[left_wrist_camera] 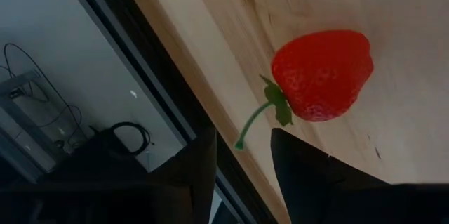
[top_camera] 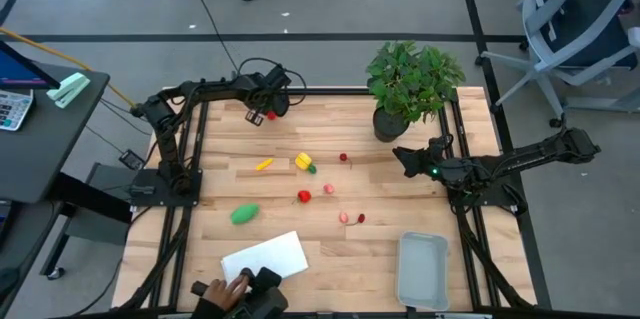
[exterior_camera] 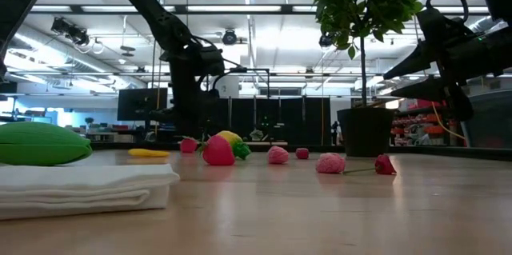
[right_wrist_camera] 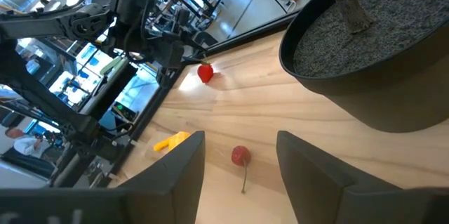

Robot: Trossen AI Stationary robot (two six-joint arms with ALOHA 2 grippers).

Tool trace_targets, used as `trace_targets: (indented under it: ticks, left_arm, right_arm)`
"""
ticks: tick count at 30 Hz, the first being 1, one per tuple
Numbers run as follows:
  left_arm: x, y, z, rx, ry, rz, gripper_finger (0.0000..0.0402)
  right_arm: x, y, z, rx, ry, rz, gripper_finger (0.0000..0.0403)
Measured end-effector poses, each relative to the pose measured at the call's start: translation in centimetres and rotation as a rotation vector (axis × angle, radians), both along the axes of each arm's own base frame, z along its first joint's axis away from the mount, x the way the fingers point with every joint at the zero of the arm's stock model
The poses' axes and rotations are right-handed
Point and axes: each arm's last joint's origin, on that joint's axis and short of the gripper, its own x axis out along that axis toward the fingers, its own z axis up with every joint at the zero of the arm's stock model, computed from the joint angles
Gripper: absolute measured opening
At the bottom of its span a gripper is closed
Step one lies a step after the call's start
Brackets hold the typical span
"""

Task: Pick and placing Produce into tupperware
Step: Put the left red strawberry into the gray bin

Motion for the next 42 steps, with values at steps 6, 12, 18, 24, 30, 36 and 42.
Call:
trace_targets:
  ticks: [6,12,18,24,30,36,42]
  left_arm:
    - [-0.1,0.2,0.0,0.002,-0.005,0.006,0.0145]
    - [-0.4,0.8,-0.7,-0.043,-0.042,0.011,0.0138]
    - [-0.5,1.0,-0.8,-0.048,-0.052,0.036,0.0135]
    - [-0.7,1.2,-0.8,-0.047,-0.056,0.048,0.0106]
    - [-1.2,1.6,-0.8,-0.049,-0.082,0.111,0.0031]
    - [-1.5,2.0,-0.8,-0.055,-0.18,0.292,0.0012]
    - [-0.8,1.8,-0.5,-0.008,-0.289,0.431,0.0007]
  right_arm:
    - [0.0,0.0,0.0,0.0,0.0,0.0,0.0185]
    - [0.0,0.0,0.0,0.0,0.0,0.0,0.0185]
    - [0.0,0.0,0.0,0.001,0.0,0.002,0.0185]
    - [0.0,0.0,0.0,0.001,0.0,0.002,0.0185]
    - [0.0,0.0,0.0,0.001,0.0,0.003,0.0185]
    - [0.0,0.0,0.0,0.001,0.001,0.003,0.0185]
    - [0.0,0.0,0.0,0.001,0.001,0.004,0.0185]
